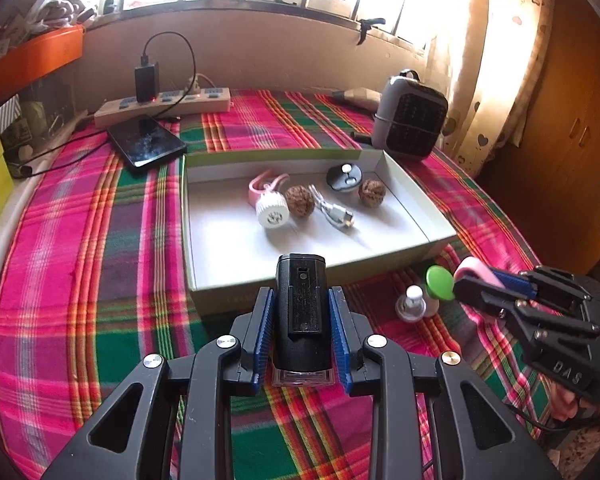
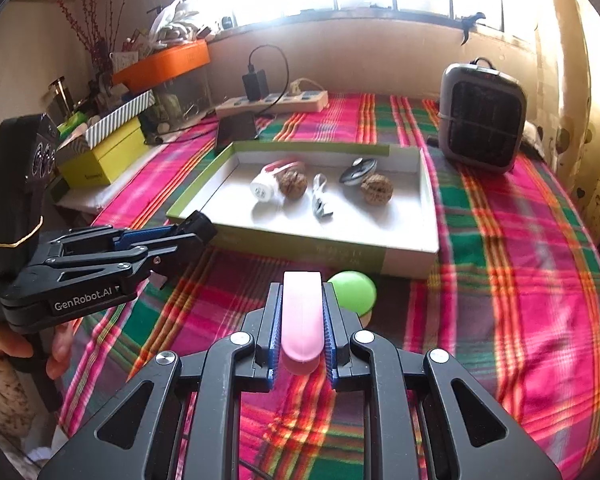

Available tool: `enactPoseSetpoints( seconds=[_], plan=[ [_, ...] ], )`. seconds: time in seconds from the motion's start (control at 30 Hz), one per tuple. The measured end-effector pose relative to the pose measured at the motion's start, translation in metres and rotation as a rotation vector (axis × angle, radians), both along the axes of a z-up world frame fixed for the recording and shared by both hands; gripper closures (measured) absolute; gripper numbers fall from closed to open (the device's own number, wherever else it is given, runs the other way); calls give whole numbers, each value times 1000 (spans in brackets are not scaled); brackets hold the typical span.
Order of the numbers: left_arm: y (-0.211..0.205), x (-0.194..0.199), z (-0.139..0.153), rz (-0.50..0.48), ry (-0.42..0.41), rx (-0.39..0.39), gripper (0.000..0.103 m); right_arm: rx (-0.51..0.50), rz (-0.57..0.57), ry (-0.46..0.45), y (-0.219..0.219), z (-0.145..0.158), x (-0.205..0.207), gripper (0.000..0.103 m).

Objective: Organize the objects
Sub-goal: 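Lift and carry the black device and pink handle over the box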

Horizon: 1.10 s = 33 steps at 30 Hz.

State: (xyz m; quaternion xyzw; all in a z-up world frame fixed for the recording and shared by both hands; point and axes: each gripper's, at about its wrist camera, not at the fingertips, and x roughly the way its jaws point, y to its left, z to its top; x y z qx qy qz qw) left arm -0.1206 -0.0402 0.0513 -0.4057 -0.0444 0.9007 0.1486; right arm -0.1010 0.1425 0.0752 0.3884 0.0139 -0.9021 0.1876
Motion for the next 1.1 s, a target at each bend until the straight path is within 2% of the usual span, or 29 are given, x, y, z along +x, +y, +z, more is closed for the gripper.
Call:
enactPoseSetpoints(
  seconds=[0.4,1.1],
  plan=[
    [-12,-37,4,38,-14,0,78,14,-69,-6,18,14,-48,84],
    [-13,-89,-12,65,-72,-22,78,28,27,-151,-12,-17,-128,84]
  ],
)
